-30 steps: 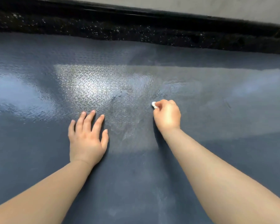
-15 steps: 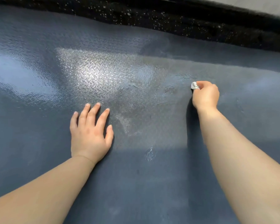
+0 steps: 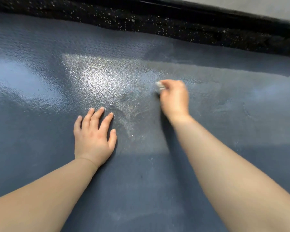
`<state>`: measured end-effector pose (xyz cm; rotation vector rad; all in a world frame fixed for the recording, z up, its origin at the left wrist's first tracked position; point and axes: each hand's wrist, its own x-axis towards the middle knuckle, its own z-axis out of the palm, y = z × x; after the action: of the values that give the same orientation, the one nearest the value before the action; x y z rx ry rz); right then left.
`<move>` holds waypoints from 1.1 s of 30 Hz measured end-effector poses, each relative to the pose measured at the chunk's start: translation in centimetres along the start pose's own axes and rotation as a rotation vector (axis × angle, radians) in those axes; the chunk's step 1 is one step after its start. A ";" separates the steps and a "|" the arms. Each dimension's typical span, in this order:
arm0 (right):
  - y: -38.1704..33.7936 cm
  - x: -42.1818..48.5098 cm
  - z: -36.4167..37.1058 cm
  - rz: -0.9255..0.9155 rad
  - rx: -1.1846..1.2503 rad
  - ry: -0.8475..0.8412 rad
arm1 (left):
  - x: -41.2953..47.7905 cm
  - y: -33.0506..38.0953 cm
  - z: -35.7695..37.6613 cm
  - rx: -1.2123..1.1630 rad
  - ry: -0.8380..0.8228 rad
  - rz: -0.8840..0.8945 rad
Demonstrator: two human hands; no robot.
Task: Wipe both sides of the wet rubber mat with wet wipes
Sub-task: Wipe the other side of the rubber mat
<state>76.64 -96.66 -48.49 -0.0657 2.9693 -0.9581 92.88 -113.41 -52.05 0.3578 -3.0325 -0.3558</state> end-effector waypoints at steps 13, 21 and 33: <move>-4.0 -3.6 5.8 -0.243 -0.150 -0.253 | 6.8 -2.2 0.8 0.050 -0.016 -0.195; 1.7 4.6 -2.1 0.178 0.118 0.208 | 6.8 -2.1 0.9 0.060 -0.012 -0.188; -8.2 -2.4 8.8 -0.297 0.059 -0.194 | 6.8 -1.8 0.5 0.020 0.012 -0.185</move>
<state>79.62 -108.32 -50.83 -0.5783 2.7981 -0.9987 86.65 -116.58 -52.65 0.6426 -3.0005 -0.3329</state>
